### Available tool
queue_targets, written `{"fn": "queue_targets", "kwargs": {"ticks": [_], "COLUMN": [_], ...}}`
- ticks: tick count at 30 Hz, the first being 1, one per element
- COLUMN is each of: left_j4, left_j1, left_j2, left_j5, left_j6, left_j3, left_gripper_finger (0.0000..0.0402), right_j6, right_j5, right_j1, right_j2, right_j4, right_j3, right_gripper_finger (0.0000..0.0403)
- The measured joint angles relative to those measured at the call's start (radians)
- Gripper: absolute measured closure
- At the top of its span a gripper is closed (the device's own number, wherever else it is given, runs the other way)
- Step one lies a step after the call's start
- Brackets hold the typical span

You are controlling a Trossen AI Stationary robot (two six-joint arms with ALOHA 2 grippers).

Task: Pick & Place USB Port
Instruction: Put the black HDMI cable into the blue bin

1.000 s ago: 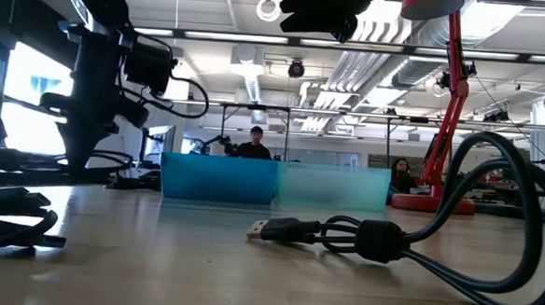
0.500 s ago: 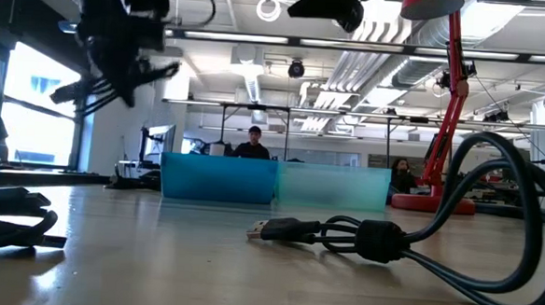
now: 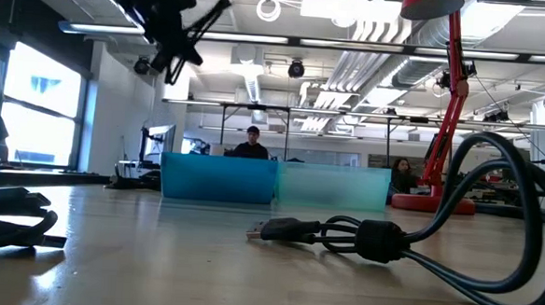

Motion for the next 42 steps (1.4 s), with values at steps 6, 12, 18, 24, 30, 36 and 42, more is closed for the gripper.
{"fn": "queue_targets", "kwargs": {"ticks": [6, 12, 18, 24, 30, 36, 42], "left_j4": [0.045, 0.146, 0.193, 0.217, 0.266, 0.301, 0.3], "left_j1": [0.11, 0.193, 0.217, 0.216, 0.216, 0.203, 0.203], "left_j2": [0.11, 0.209, 0.29, 0.363, 0.446, 0.518, 0.545], "left_j5": [0.033, 0.074, 0.067, 0.03, 0.032, 0.081, 0.072], "left_j6": [-0.004, -0.029, -0.054, -0.053, -0.054, -0.073, -0.064], "left_j3": [0.0, 0.0, 0.0, 0.0, 0.014, 0.024, 0.024], "left_gripper_finger": [0.0398, 0.0398, 0.0398, 0.0398, 0.0398, 0.0398, 0.0392], "right_j6": [-0.008, -0.006, 0.033, 0.036, 0.037, 0.038, 0.079], "right_j5": [0.024, 0.033, 0.04, 0.039, 0.039, 0.039, 0.038], "right_j1": [0.022, 0.041, 0.042, 0.042, 0.041, 0.041, 0.041], "right_j2": [-0.009, -0.009, -0.01, -0.01, -0.01, -0.01, -0.01], "right_j4": [-0.003, -0.026, -0.074, -0.082, -0.082, -0.083, -0.112], "right_j3": [0.0, 0.0, 0.0, 0.0, 0.0, 0.0, 0.0], "right_gripper_finger": [0.021, 0.021, 0.021, 0.021, 0.021, 0.021, 0.021]}}
